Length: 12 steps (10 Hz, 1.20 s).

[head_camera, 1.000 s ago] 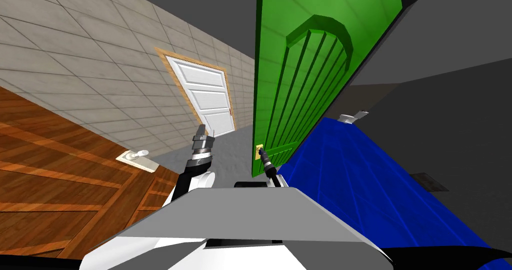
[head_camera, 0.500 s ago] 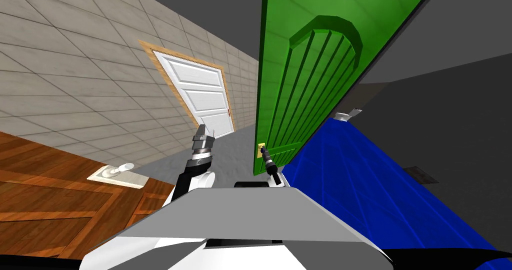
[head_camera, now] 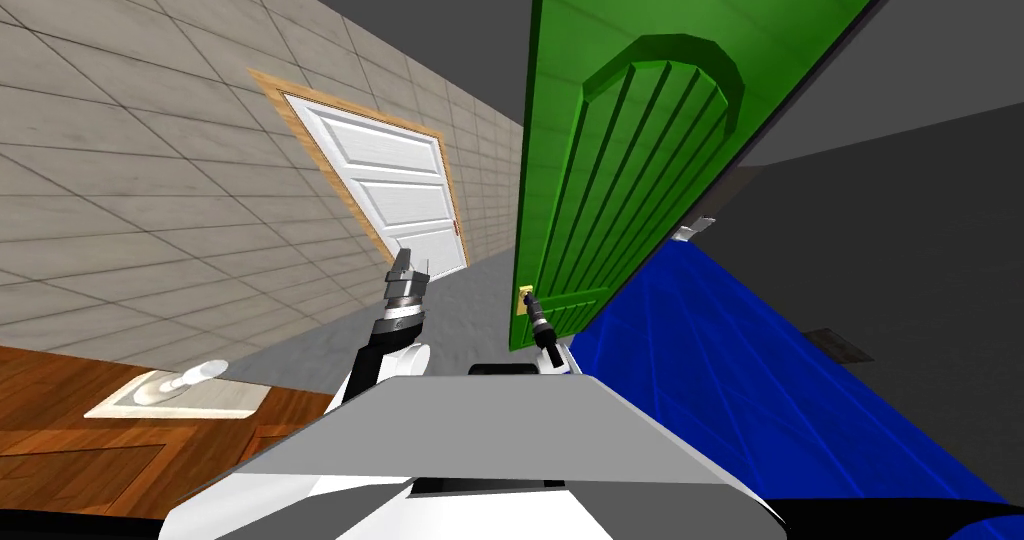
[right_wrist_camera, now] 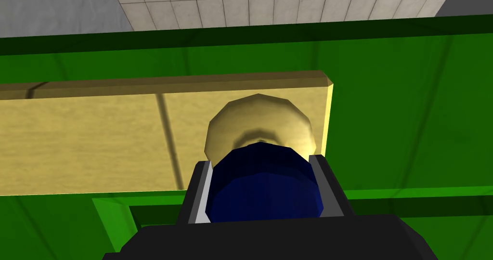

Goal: Push the door open

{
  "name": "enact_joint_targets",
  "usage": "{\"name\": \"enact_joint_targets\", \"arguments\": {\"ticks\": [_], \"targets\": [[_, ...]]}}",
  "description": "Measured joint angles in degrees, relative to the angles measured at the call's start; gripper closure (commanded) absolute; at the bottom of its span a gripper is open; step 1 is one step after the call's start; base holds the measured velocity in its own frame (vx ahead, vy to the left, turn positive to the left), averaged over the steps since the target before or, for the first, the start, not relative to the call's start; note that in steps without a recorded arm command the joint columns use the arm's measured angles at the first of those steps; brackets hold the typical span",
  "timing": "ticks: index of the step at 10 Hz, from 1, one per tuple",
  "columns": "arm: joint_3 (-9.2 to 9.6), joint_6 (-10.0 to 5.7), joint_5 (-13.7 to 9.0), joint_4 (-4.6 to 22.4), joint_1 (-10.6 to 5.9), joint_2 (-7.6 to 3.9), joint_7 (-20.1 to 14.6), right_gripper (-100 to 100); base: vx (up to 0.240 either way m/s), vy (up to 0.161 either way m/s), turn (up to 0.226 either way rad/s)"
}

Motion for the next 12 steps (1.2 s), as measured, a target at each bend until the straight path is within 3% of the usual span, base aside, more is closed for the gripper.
{"name": "enact_joint_targets", "arguments": {"ticks": [4,5,8,9,12], "targets": [[-2.35,-0.33,-0.66,1.23,-1.23,-0.80,0.37,100,0.206,0.114,-0.068],[-2.99,-0.46,-0.74,0.94,-0.89,-0.79,0.68,100,0.187,0.117,-0.112],[-5.49,-0.12,-1.25,1.37,-2.09,-0.81,1.26,100,0.164,0.110,-0.111],[-6.55,0.11,-1.56,1.12,-2.06,-1.16,1.28,-100,-0.057,0.095,-0.077],[-6.21,-0.06,-1.67,0.15,-0.98,-1.67,0.83,-100,-0.224,0.021,-0.024]]}}
